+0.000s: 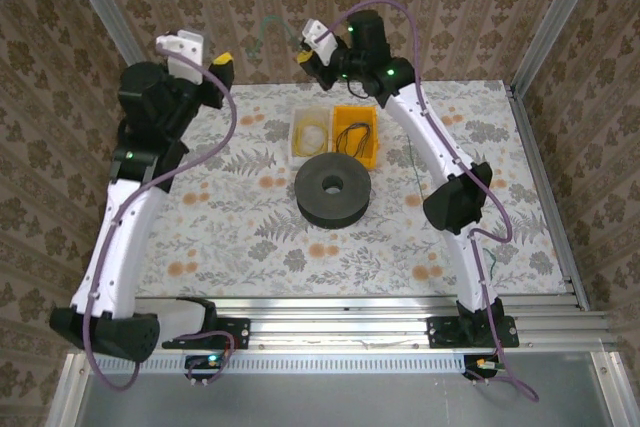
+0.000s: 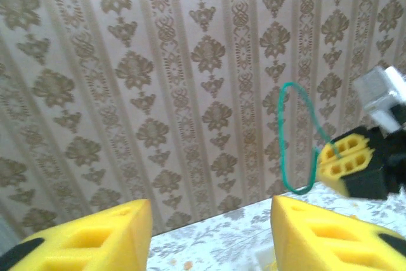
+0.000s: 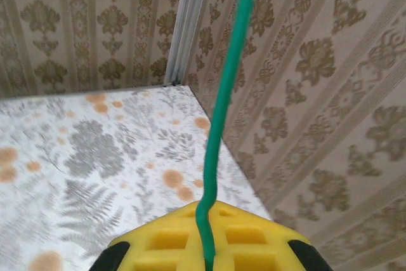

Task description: Wrap the cables

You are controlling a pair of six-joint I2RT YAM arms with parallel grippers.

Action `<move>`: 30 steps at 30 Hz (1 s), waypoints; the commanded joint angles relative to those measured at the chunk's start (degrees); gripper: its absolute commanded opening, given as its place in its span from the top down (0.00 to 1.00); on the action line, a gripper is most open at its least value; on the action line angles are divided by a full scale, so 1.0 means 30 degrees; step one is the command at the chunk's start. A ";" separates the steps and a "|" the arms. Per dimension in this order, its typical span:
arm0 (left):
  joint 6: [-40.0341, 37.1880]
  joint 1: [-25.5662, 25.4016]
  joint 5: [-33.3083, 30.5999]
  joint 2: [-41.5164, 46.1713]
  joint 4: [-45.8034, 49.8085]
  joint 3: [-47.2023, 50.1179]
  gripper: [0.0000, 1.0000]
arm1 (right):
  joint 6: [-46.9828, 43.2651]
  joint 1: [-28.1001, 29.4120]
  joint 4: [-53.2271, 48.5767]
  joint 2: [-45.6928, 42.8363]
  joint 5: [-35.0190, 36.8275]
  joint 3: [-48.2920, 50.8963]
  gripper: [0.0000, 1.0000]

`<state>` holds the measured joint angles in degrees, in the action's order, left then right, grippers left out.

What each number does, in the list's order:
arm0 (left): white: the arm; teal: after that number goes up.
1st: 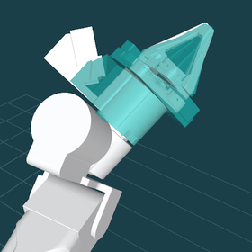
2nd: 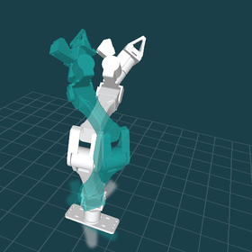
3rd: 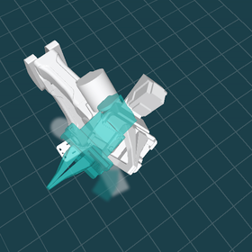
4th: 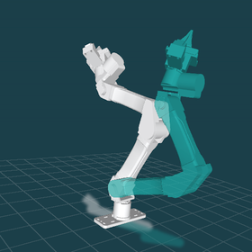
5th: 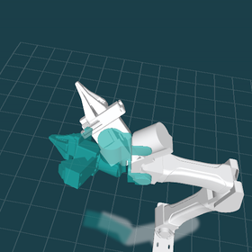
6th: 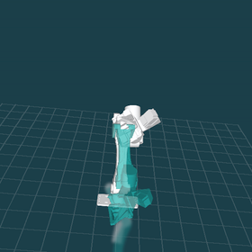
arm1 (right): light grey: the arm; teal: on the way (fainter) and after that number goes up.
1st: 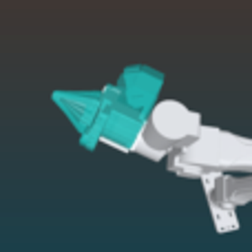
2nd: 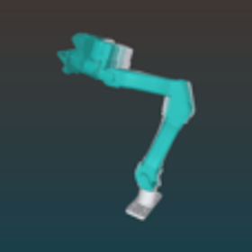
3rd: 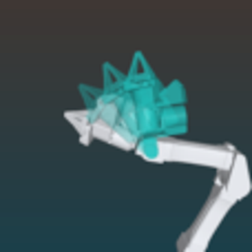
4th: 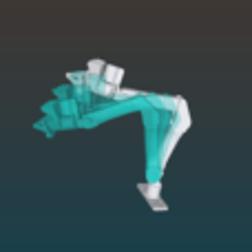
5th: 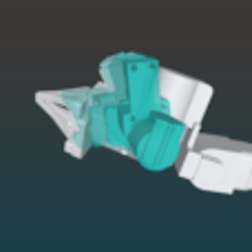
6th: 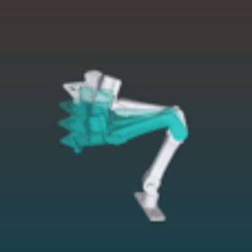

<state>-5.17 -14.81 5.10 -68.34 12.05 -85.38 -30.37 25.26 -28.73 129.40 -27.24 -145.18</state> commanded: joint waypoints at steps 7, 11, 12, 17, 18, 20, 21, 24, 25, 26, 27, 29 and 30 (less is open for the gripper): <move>0.1091 0.0397 0.1755 0.1832 0.4301 0.1846 0.10 | -0.7820 -0.0457 -0.0295 -0.0176 -0.5943 0.0002 1.00; 0.2276 0.0315 0.2390 0.2564 0.4117 0.4131 0.00 | -0.9321 -0.0542 -0.1083 -0.0472 -0.7376 0.0166 1.00; 0.2555 0.0280 0.2472 0.2743 0.4134 0.4685 0.00 | -0.9729 -0.0588 -0.1424 -0.0586 -0.7541 0.0167 1.00; 0.3892 0.0197 0.3623 0.3309 0.3634 0.7356 0.00 | -1.1084 -0.0573 -0.2756 -0.0998 -0.7696 -0.0055 1.00; 0.4390 0.0168 0.4141 0.3339 0.3178 0.8027 0.00 | -1.1199 -0.0589 -0.2902 -0.1064 -0.7626 -0.0049 1.00; 0.5475 0.0063 0.5037 0.3413 0.2009 0.9416 0.00 | -1.1258 -0.0636 -0.3054 -0.1217 -0.7532 0.0004 1.00; 0.6105 -0.0033 0.5366 0.3442 0.1224 1.0243 0.00 | -1.1291 -0.0668 -0.3072 -0.1303 -0.7473 0.0107 1.00; 0.7805 -0.0401 0.6004 0.3397 -0.0787 1.2339 0.00 | -1.1320 -0.0715 -0.3153 -0.1607 -0.7413 0.0419 1.00; 0.8351 -0.0527 0.6249 0.3314 -0.1531 1.2965 0.00 | -1.1322 -0.0763 -0.3170 -0.1660 -0.7420 0.0482 1.00; 0.8818 -0.0596 0.6481 0.3167 -0.2110 1.3469 0.00 | -1.1322 -0.0765 -0.3193 -0.1719 -0.7394 0.0513 1.00; 0.9365 -0.0629 0.6805 0.2931 -0.2866 1.4057 0.00 | -1.1322 -0.0756 -0.3173 -0.1745 -0.7383 0.0596 1.00; 1.0407 -0.0663 0.7428 0.2296 -0.4254 1.5004 0.00 | -1.1314 -0.0764 -0.3193 -0.1805 -0.7380 0.0684 1.00; 1.0899 -0.0681 0.7757 0.1856 -0.4999 1.5440 0.00 | -1.1293 -0.0767 -0.3230 -0.1805 -0.7383 0.0738 1.00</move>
<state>20.34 -16.53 23.68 -60.77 7.07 -41.50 -63.09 23.18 -37.17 126.65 -47.27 -143.83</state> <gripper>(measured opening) 0.997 0.076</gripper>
